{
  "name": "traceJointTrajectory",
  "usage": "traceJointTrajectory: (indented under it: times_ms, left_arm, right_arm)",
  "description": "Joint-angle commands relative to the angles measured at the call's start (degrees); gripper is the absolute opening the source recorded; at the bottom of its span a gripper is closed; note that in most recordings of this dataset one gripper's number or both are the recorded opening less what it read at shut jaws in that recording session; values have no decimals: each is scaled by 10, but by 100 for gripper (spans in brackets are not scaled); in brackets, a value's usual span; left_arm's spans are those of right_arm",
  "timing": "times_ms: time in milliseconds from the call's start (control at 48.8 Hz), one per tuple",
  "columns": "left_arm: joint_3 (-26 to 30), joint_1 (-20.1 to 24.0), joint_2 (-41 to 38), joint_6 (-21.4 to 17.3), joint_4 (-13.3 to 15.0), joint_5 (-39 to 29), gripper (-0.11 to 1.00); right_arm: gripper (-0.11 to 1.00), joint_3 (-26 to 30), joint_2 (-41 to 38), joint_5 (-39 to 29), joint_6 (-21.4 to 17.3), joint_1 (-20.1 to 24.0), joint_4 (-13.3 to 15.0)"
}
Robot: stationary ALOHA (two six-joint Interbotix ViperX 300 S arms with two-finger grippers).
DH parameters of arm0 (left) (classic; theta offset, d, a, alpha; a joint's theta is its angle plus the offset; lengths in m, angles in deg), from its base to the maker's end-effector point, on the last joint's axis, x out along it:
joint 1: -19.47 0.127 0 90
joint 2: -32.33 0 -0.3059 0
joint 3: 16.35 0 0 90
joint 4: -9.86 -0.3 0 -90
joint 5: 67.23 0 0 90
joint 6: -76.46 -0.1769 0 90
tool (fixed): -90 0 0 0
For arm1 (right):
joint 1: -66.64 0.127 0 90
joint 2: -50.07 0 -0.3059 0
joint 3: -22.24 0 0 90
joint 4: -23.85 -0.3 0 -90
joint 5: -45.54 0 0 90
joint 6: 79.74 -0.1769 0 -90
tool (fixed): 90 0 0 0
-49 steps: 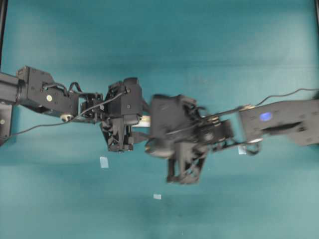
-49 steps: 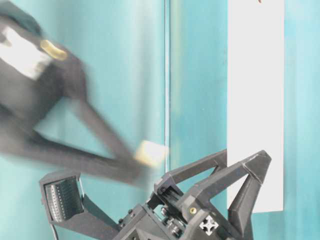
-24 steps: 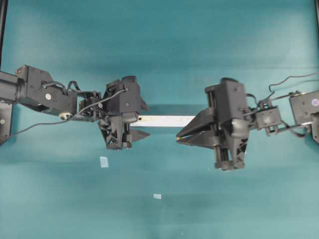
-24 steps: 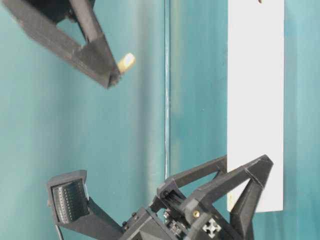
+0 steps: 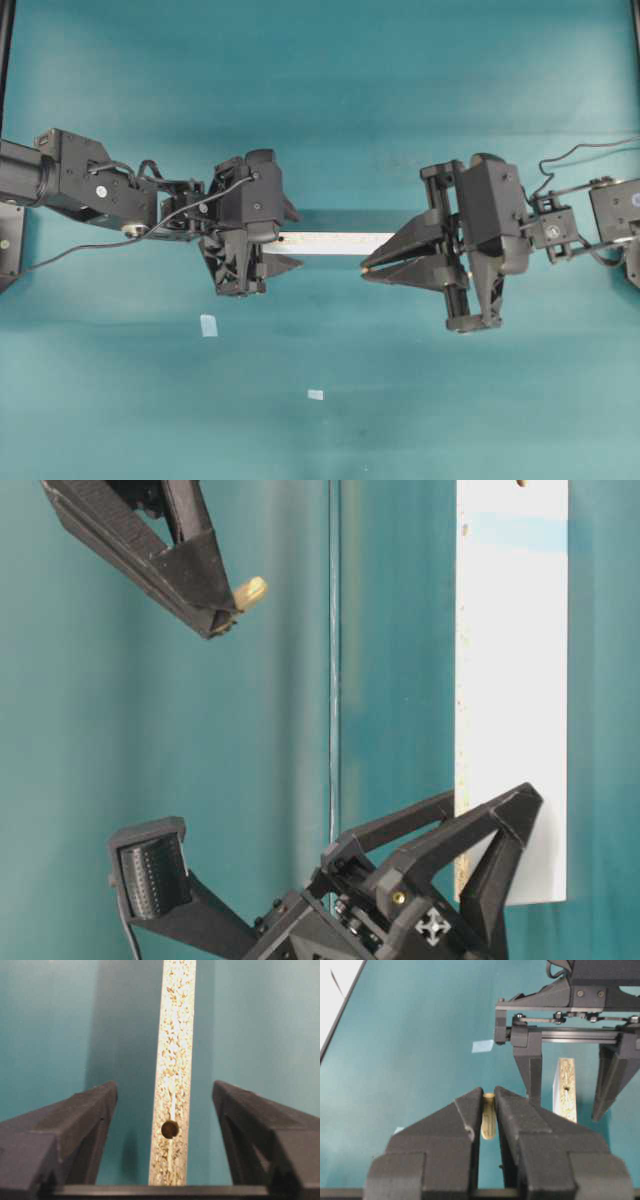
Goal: Insert the rod into the hole on the wooden board.
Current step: 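Lift the peg with the right gripper and carry it to the board's right end, then align the held peg with the board's end hole using the right gripper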
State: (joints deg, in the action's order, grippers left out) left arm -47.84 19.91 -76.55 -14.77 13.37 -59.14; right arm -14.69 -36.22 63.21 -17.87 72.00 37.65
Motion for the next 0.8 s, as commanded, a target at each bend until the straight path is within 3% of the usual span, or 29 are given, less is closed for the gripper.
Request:
traceJointTrajectory:
  times_ms: [0,778]
  left_arm:
    - [3,-2,8,-10,-2,5,79]
    - [1,-2,8,-41,-1,7,40]
  right_arm:
    - [10,-4,11,25,1,-6,1]
    - [10,-60,12,115,4,-37,-4]
